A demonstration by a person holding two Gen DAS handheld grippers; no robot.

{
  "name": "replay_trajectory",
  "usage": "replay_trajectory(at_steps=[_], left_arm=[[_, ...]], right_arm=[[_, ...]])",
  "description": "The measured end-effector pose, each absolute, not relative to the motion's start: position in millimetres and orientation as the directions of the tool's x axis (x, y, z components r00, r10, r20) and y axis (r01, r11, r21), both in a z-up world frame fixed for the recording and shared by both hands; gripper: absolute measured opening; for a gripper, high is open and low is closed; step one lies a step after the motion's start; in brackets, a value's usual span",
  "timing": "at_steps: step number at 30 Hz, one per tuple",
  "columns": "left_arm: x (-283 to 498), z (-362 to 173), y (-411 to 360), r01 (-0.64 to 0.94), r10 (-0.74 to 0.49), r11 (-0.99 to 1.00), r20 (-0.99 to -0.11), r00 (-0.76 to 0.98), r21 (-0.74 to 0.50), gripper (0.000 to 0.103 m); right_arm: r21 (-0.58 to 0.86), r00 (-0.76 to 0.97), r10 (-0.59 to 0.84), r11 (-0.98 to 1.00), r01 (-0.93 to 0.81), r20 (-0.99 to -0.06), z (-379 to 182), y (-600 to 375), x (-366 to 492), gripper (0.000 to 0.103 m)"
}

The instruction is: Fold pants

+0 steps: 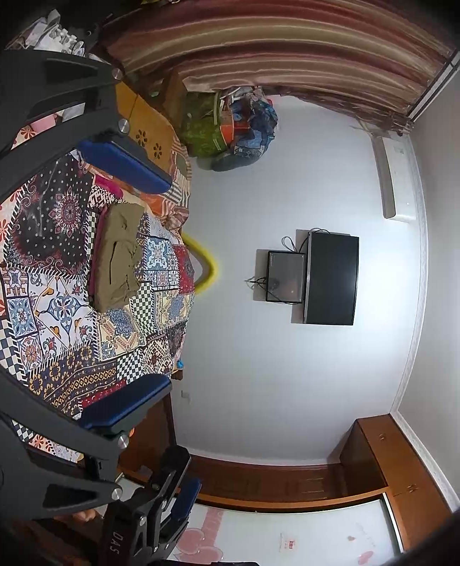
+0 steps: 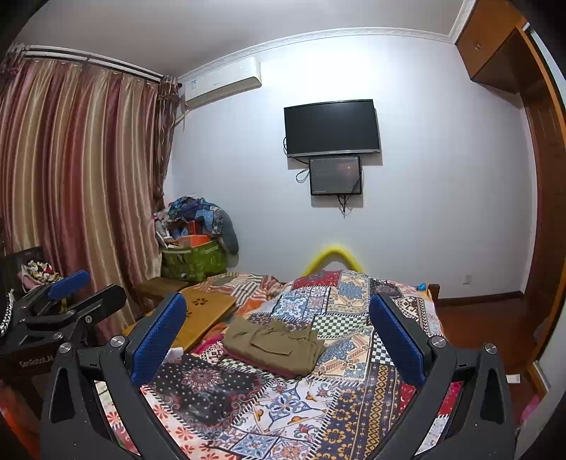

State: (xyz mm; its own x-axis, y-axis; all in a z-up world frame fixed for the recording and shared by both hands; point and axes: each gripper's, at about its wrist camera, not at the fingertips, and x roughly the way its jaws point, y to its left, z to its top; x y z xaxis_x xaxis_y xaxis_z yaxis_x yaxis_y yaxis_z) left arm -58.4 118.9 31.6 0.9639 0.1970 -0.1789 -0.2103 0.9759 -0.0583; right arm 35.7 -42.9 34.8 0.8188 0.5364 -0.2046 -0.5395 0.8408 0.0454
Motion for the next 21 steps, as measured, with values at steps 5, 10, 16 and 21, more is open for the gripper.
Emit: replay_trajectory(at_steps=[5,10,16,21], left_arm=[[-57.1,28.8,118.3,-0.205,0.192,0.977,-0.181,0.965,-0.055,0.103],[-56.3,28.0,118.0,-0.202,0.189,0.978,-0.183,0.965,-0.055,0.103],[-56.1,27.6,118.6,-0.199,0.185,0.978,-0.185,0.965,-0.059,0.103],[-56.0,27.7,118.3,-0.199,0.186,0.978,-0.185,0.965,-0.058,0.103]], right_arm=[[0.047,0.819,0.535,0.842,-0.538,-0.206,35.2,-43.0,35.6,0.103],[0.042,0.82,0.533,0.842,-0.537,-0.207,35.0,-42.1,36.2,0.103],[0.039,0.82,0.534,0.842,-0.538,-0.207,35.3,-40.5,36.9,0.103],[0.04,0.82,0.534,0.842,-0.538,-0.206,35.7,-40.3,37.4,0.103]])
